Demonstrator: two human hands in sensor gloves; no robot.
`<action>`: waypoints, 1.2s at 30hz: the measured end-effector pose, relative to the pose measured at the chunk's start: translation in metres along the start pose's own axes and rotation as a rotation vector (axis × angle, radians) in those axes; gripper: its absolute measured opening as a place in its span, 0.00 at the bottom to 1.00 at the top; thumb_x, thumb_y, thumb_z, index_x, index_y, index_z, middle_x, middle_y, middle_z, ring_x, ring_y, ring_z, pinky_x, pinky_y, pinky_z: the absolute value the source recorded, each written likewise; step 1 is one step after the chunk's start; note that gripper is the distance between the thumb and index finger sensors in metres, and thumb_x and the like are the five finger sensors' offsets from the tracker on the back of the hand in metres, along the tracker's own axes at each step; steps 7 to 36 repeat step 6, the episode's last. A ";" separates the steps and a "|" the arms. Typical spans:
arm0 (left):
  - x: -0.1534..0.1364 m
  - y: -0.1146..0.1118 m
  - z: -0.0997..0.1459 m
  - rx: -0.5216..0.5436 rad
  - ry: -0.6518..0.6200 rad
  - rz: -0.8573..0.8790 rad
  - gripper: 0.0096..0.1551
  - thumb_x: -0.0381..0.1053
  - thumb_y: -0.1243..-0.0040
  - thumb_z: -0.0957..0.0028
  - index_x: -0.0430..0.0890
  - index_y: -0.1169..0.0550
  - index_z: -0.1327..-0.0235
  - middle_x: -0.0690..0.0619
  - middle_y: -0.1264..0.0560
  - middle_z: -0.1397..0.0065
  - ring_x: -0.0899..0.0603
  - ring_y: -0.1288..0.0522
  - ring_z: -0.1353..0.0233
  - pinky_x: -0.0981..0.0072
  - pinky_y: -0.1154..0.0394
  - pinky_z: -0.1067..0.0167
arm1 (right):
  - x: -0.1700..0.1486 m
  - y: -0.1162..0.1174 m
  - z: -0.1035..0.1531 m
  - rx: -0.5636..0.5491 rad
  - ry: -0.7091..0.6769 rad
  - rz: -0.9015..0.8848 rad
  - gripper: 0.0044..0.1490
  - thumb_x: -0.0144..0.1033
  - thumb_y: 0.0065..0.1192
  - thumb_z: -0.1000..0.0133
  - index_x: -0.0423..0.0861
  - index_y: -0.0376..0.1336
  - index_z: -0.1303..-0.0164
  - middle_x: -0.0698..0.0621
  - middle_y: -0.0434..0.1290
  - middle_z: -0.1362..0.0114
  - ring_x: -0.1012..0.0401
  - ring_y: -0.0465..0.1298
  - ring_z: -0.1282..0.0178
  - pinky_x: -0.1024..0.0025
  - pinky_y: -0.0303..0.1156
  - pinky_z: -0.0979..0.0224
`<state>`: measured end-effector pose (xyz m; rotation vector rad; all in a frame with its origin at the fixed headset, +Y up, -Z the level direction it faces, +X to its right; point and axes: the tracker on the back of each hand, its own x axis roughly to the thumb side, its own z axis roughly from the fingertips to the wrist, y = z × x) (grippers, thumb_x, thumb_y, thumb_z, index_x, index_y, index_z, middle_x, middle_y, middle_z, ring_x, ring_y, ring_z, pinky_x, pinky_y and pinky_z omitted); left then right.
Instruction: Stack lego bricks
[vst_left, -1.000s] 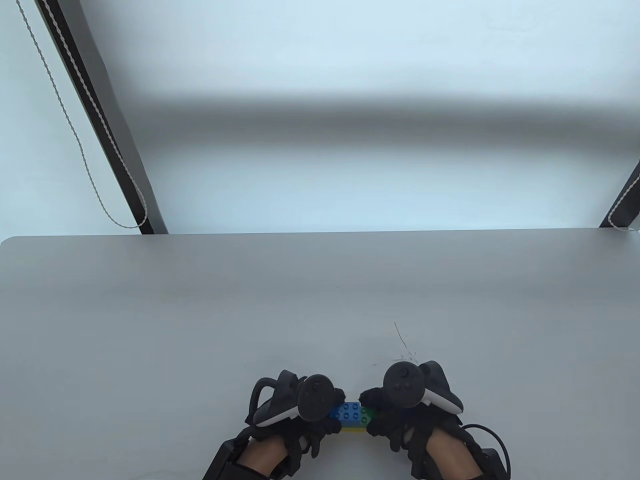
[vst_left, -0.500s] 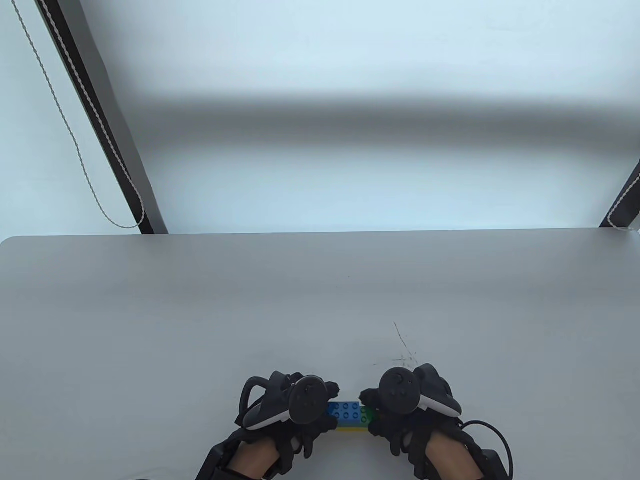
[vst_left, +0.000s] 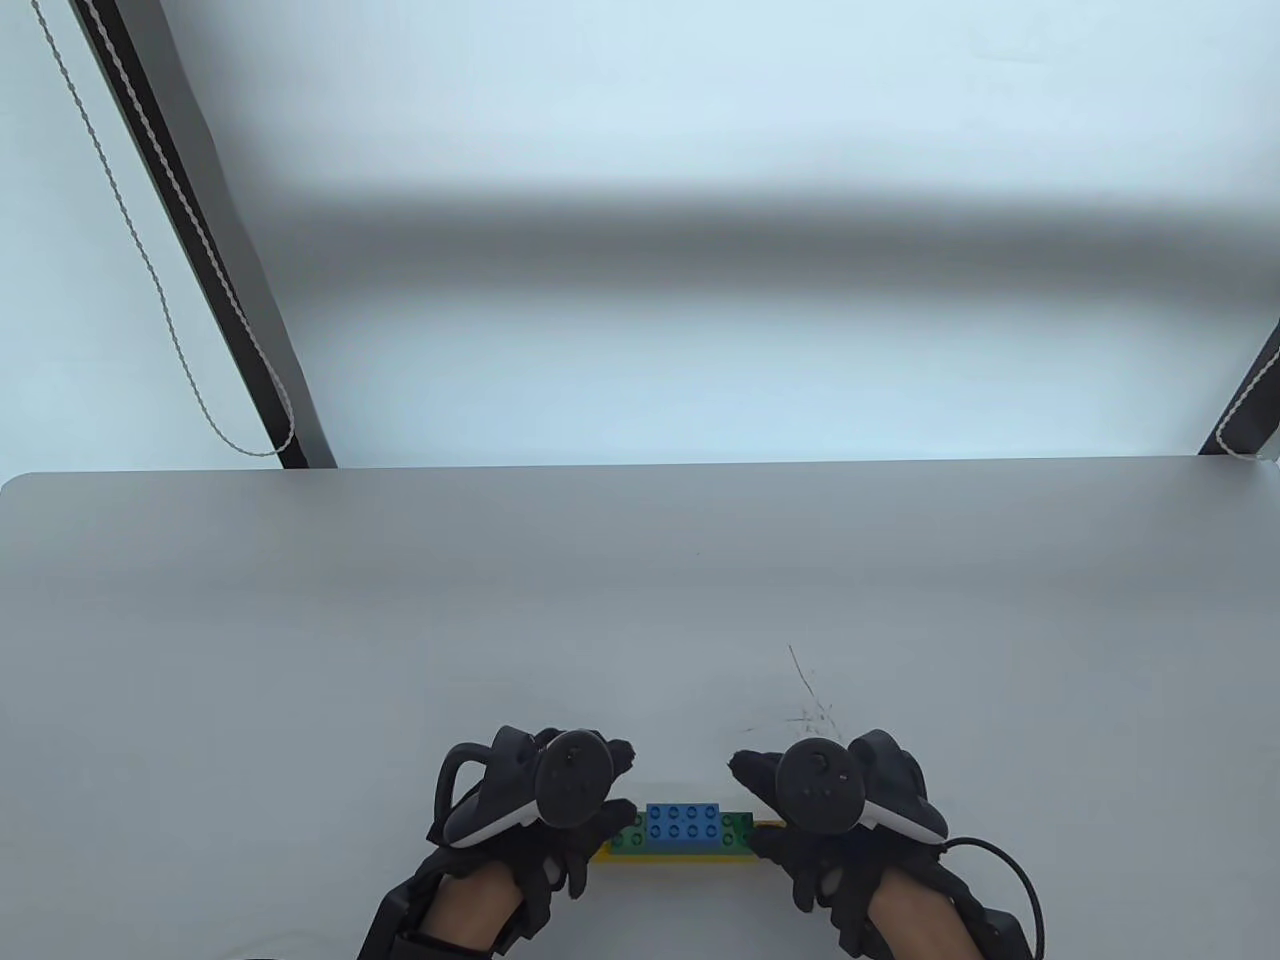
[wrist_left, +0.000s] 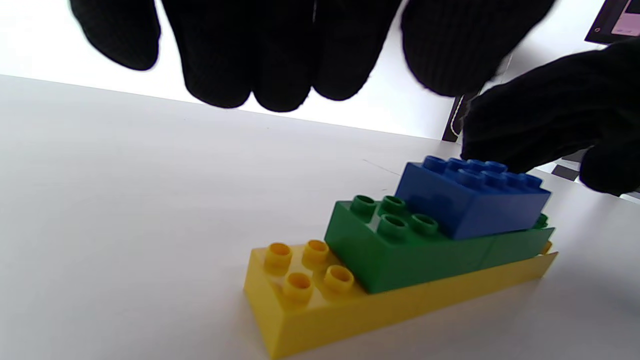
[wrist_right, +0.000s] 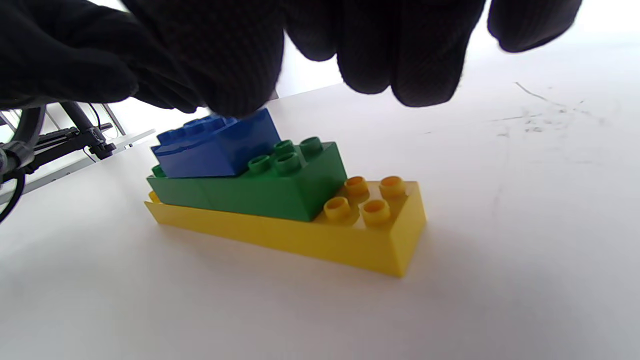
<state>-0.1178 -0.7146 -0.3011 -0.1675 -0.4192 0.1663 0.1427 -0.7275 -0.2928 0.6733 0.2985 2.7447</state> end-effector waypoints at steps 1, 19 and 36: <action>-0.004 -0.001 -0.001 -0.007 0.007 0.012 0.37 0.64 0.38 0.58 0.52 0.26 0.34 0.48 0.27 0.25 0.38 0.29 0.26 0.34 0.33 0.31 | 0.000 -0.002 0.001 -0.014 -0.001 -0.001 0.48 0.41 0.73 0.58 0.41 0.56 0.29 0.39 0.68 0.27 0.41 0.73 0.31 0.33 0.64 0.31; -0.018 -0.007 -0.004 -0.046 0.043 0.033 0.38 0.63 0.39 0.57 0.52 0.27 0.32 0.47 0.28 0.23 0.37 0.30 0.25 0.33 0.34 0.31 | -0.003 -0.006 0.004 -0.036 0.013 -0.001 0.48 0.42 0.72 0.58 0.41 0.55 0.29 0.39 0.67 0.26 0.40 0.72 0.30 0.32 0.62 0.31; -0.018 -0.007 -0.004 -0.046 0.043 0.033 0.38 0.63 0.39 0.57 0.52 0.27 0.32 0.47 0.28 0.23 0.37 0.30 0.25 0.33 0.34 0.31 | -0.003 -0.006 0.004 -0.036 0.013 -0.001 0.48 0.42 0.72 0.58 0.41 0.55 0.29 0.39 0.67 0.26 0.40 0.72 0.30 0.32 0.62 0.31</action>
